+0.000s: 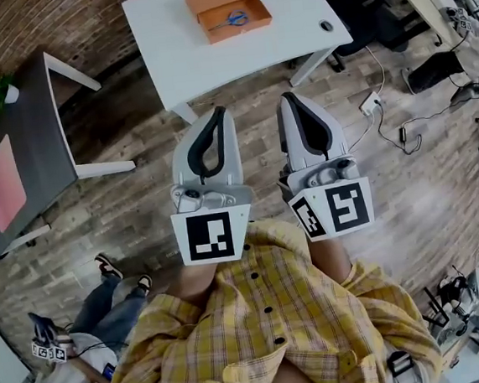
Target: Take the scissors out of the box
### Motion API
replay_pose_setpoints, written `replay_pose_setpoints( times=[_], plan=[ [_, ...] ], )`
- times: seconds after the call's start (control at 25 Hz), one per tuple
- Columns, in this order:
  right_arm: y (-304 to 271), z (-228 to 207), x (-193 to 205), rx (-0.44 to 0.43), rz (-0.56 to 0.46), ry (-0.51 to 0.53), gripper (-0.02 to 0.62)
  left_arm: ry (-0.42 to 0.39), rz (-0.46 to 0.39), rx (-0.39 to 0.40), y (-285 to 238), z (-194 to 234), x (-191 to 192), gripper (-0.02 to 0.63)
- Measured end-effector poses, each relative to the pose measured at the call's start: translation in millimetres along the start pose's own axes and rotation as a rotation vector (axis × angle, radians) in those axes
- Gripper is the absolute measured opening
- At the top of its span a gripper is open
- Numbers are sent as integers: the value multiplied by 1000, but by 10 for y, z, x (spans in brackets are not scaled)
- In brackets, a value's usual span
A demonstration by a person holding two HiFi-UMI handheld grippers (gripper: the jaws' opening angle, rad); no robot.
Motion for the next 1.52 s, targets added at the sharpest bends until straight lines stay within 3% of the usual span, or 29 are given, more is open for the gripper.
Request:
replay_pose_setpoints(
  times=[0.24, 0.6, 0.88, 1.08, 1.32, 1.52],
  plan=[
    [-491, 49, 51, 52, 18, 27, 5, 31, 15, 33, -382, 424, 97, 2],
    [-748, -6, 203, 91, 73, 54, 5, 104, 23, 16, -666, 581, 293, 0],
    [-931, -249, 383, 113, 90, 26, 5, 53, 99, 0, -924, 568, 566, -4],
    [-1047, -637, 463, 83, 55, -6, 3, -57, 88, 36, -1276, 376, 608, -4],
    [-1456, -1079, 200, 34, 6, 15, 3, -58, 40, -46, -1834, 395, 336, -3],
    [-1598, -1586, 84, -17, -16, -2, 4, -137, 86, -42, -2318, 142, 441, -3]
  ],
)
Point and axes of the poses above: the fingertips, and each gripper's own axes: y backward along the fingers, z to its left, x out of its underside, the point moved 4 cm from there along y, backward along the fingers, and after that the axes turned 7 degrees about -z, right-handed, at the moved point
